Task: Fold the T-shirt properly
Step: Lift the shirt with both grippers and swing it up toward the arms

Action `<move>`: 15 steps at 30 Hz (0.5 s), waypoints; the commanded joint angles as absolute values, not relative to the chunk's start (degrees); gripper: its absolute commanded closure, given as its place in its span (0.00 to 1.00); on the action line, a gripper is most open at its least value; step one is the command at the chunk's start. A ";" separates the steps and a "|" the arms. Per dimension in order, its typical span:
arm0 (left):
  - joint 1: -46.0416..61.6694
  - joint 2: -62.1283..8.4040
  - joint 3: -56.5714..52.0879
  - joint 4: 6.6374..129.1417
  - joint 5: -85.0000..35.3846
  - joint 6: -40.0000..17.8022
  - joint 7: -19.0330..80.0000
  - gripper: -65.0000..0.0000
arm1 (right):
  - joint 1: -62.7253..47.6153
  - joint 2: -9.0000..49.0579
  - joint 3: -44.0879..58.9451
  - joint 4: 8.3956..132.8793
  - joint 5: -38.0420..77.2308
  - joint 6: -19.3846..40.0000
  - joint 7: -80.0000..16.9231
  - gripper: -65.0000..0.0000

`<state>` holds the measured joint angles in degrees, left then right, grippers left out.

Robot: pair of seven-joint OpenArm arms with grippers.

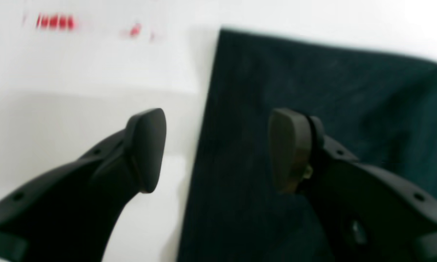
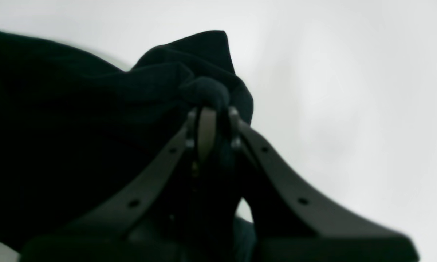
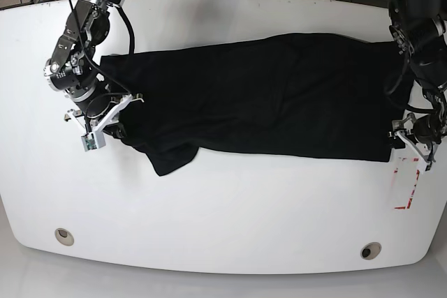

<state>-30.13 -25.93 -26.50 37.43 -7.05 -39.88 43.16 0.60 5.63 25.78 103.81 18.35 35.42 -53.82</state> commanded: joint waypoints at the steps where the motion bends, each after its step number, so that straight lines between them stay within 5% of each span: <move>1: -31.69 -26.95 -26.59 38.20 -7.78 -40.00 42.07 0.38 | 1.45 6.29 25.80 104.92 19.47 35.47 -52.26 1.00; 15: -30.73 -22.90 -26.59 37.14 -7.78 -40.00 42.07 0.38 | 1.63 6.29 25.80 104.92 19.47 35.47 -52.26 1.00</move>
<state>-29.43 -23.14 -26.57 37.30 -7.33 -39.70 42.00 0.64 5.61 25.71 103.81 18.37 35.40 -53.78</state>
